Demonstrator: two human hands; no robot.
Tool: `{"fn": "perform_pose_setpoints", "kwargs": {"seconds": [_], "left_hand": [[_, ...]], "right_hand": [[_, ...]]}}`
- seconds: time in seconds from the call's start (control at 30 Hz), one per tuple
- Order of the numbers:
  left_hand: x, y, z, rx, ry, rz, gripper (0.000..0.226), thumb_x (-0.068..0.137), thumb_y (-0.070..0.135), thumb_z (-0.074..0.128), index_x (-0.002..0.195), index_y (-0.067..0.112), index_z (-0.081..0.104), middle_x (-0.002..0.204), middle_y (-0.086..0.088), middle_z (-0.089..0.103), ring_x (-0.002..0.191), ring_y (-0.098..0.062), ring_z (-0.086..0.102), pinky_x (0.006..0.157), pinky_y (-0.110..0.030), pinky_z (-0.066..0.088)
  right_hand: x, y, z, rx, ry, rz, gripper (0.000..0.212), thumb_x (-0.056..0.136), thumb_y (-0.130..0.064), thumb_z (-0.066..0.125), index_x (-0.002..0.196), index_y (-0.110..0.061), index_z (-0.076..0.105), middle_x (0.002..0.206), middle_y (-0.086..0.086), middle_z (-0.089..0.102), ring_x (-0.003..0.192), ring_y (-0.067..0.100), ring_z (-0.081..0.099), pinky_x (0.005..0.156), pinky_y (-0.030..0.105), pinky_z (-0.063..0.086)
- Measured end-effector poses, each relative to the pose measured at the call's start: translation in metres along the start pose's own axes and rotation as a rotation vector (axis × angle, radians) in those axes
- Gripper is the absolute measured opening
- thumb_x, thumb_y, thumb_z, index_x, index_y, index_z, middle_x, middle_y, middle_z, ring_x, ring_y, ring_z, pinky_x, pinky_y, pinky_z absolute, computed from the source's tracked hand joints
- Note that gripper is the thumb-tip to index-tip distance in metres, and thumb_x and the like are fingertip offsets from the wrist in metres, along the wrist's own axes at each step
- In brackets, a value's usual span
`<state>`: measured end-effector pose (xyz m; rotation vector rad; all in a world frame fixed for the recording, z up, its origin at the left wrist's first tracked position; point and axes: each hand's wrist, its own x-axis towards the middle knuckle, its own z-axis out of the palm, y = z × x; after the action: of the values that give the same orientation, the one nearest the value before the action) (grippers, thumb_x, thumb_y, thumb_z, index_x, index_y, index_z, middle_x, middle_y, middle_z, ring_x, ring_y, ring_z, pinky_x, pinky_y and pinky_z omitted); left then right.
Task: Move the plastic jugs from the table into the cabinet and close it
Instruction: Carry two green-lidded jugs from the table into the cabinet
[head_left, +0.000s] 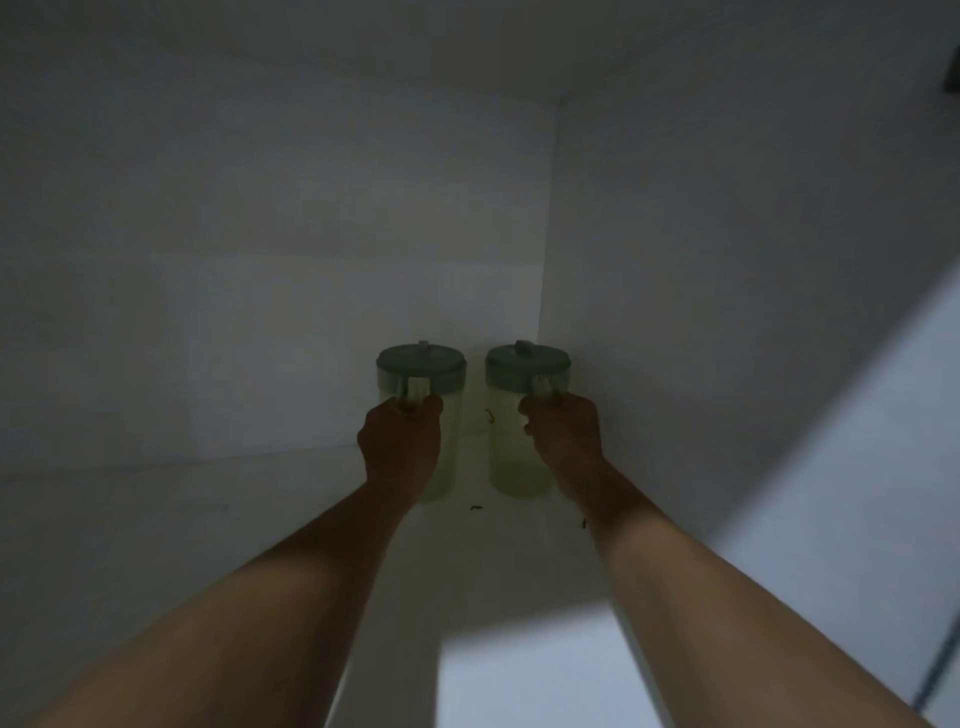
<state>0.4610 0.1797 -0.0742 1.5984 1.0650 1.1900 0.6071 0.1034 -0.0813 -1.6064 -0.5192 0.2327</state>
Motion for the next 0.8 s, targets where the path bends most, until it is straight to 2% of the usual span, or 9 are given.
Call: {"fn": "perform_pose_setpoints", "kwargs": {"seconds": [0.07,0.17,0.37,0.47,0.57,0.67,0.73,0.8], "left_hand": [[0.008,-0.001,0.006,-0.009,0.001,-0.004,0.034,0.085,0.038,0.062,0.089,0.005,0.069,0.083,-0.016,0.070,0.080,-0.035,0.068,0.073,-0.039,0.054],[0.018,-0.002,0.012,0.000,0.009,-0.007,0.035,0.085,0.037,0.063,0.090,0.003,0.070,0.087,-0.017,0.072,0.083,-0.035,0.068,0.075,-0.040,0.054],[0.034,-0.004,0.016,0.045,-0.027,-0.034,0.039,0.085,0.040,0.062,0.098,0.004,0.070,0.091,-0.016,0.073,0.084,-0.033,0.069,0.079,-0.044,0.058],[0.037,-0.003,0.014,0.135,-0.054,-0.039,0.043,0.087,0.039,0.061,0.107,0.002,0.066,0.096,-0.013,0.068,0.087,-0.031,0.065,0.083,-0.041,0.055],[0.036,-0.003,0.009,0.196,-0.102,-0.062,0.051,0.084,0.039,0.066,0.118,0.002,0.062,0.101,-0.013,0.065,0.092,-0.031,0.063,0.084,-0.038,0.054],[0.033,-0.001,0.003,0.255,-0.146,-0.077,0.068,0.080,0.044,0.072,0.129,0.003,0.049,0.122,-0.017,0.061,0.108,-0.033,0.060,0.080,-0.033,0.047],[0.030,0.002,-0.002,0.272,-0.146,-0.085,0.082,0.075,0.049,0.076,0.133,0.005,0.037,0.132,-0.017,0.054,0.120,-0.036,0.054,0.090,-0.037,0.046],[0.027,0.008,-0.007,0.316,-0.111,-0.090,0.093,0.071,0.054,0.077,0.137,0.007,0.031,0.138,-0.018,0.048,0.126,-0.039,0.047,0.100,-0.045,0.044]], "right_hand": [[0.010,0.005,0.003,0.008,-0.009,0.001,0.012,0.071,-0.027,0.070,0.073,-0.016,0.068,0.070,0.007,0.065,0.068,0.025,0.062,0.064,0.037,0.047],[0.020,0.009,0.009,0.008,-0.026,-0.007,0.008,0.079,-0.021,0.069,0.076,-0.014,0.067,0.071,0.006,0.063,0.068,0.024,0.060,0.064,0.036,0.046],[0.031,0.011,0.017,0.021,-0.072,0.009,0.011,0.082,-0.017,0.068,0.073,-0.014,0.063,0.069,0.005,0.059,0.067,0.024,0.056,0.063,0.034,0.042],[0.032,0.009,0.013,-0.031,-0.094,0.029,0.016,0.081,-0.023,0.076,0.079,-0.011,0.066,0.077,0.007,0.063,0.074,0.025,0.060,0.066,0.033,0.044],[0.028,0.007,0.007,-0.097,-0.110,0.031,0.042,0.077,-0.037,0.082,0.103,-0.007,0.071,0.096,0.009,0.071,0.090,0.028,0.068,0.071,0.031,0.048],[0.021,0.002,0.000,-0.189,-0.104,-0.003,0.060,0.074,-0.049,0.082,0.116,-0.008,0.068,0.112,0.009,0.072,0.099,0.026,0.069,0.073,0.029,0.050],[0.013,-0.006,-0.005,-0.252,-0.104,-0.022,0.068,0.072,-0.055,0.080,0.120,-0.009,0.065,0.119,0.008,0.070,0.104,0.026,0.067,0.078,0.029,0.052],[0.002,-0.017,-0.011,-0.333,-0.081,-0.038,0.081,0.070,-0.058,0.080,0.130,-0.010,0.055,0.129,0.006,0.063,0.114,0.027,0.062,0.090,0.032,0.051]]}}
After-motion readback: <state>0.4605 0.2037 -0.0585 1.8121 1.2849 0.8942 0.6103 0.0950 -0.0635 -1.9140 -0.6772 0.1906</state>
